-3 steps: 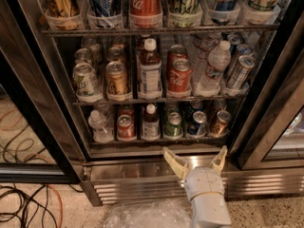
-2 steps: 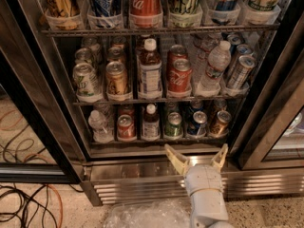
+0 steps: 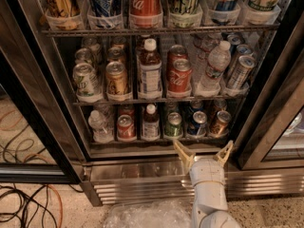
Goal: Pick orange can from bottom shelf of fridge
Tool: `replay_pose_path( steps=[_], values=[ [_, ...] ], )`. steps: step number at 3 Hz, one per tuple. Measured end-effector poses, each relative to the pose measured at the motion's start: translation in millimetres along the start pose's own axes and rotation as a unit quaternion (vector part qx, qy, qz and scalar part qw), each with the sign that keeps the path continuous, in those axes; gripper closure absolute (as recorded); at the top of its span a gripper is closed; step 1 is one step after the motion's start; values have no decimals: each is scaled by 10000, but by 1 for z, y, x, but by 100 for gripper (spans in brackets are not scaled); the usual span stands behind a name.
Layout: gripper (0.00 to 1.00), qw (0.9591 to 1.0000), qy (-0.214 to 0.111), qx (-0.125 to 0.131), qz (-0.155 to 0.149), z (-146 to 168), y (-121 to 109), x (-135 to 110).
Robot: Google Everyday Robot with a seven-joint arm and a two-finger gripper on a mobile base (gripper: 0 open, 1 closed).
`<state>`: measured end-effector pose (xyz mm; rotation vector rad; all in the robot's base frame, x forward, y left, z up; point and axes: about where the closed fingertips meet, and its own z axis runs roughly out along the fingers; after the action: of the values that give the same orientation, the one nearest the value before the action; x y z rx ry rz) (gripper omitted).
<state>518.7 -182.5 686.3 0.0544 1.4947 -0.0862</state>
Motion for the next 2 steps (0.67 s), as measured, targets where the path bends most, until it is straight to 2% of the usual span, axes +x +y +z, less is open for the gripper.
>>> replay_pose_path(
  steps=[1, 2],
  values=[
    [0, 9998, -7, 153, 96, 13, -15, 14],
    [0, 9981, 113, 344, 489, 22, -29, 27]
  ],
)
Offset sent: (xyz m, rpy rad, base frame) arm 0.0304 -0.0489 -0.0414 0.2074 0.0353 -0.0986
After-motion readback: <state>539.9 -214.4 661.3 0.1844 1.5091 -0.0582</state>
